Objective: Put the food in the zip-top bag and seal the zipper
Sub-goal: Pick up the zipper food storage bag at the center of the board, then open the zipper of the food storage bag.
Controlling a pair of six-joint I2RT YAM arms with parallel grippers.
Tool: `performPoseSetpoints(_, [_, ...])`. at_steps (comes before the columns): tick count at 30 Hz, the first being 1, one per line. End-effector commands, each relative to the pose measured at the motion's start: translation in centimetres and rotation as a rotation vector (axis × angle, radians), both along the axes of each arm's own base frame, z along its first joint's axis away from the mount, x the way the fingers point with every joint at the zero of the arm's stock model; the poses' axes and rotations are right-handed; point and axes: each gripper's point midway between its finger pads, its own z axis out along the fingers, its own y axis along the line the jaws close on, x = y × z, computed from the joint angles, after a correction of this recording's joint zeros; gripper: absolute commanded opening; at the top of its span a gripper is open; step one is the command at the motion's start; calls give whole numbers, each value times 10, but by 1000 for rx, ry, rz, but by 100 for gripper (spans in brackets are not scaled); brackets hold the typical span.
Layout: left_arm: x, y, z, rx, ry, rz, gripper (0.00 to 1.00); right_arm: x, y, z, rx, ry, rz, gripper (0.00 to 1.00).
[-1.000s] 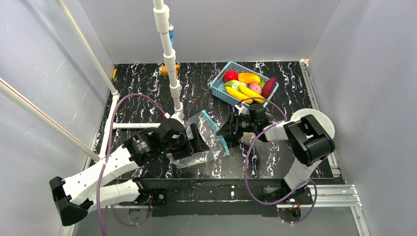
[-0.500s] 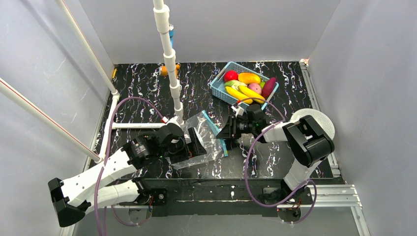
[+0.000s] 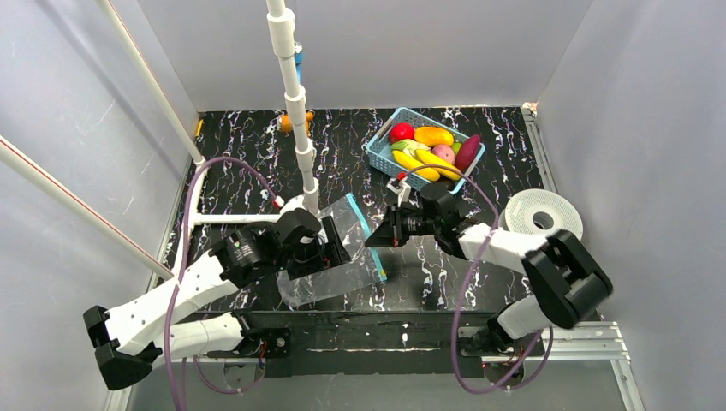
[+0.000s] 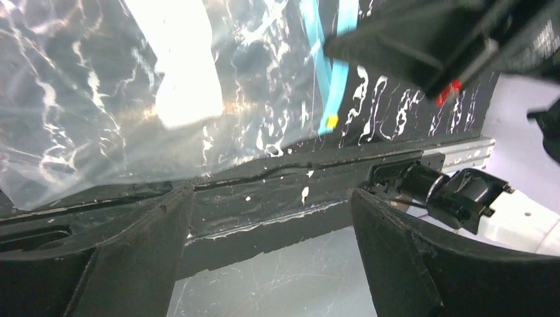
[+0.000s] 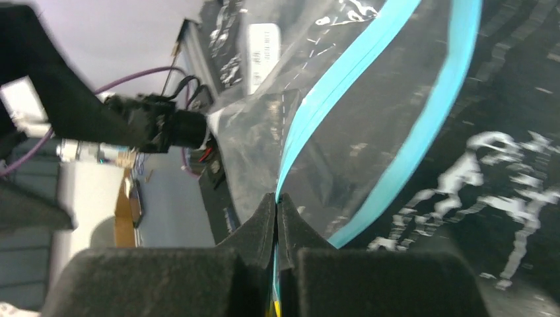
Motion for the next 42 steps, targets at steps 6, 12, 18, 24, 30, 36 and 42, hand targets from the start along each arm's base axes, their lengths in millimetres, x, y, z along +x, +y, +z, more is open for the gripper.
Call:
performPoseSetpoints(6, [24,35,45,173,-139,85,81,-45,26,71,-36,-387,90,1])
performPoseSetpoints(12, [30,30,50,117,-166,121,72,-69,41,92,-34,-505,146,1])
performPoseSetpoints(18, [29,24,41,163,-124,85,84,-78,50,97,-51,-542,156,1])
performPoseSetpoints(24, [27,24,25,171,-99,95,81,-85,52,106,-26,-565,152,1])
performPoseSetpoints(30, [26,14,17,134,-86,79,81,-85,52,112,-23,-588,123,1])
performPoseSetpoints(36, [28,7,11,140,-71,67,89,-87,53,119,-8,-603,123,1])
performPoseSetpoints(42, [29,6,5,139,-86,48,65,-93,54,129,29,-612,117,1])
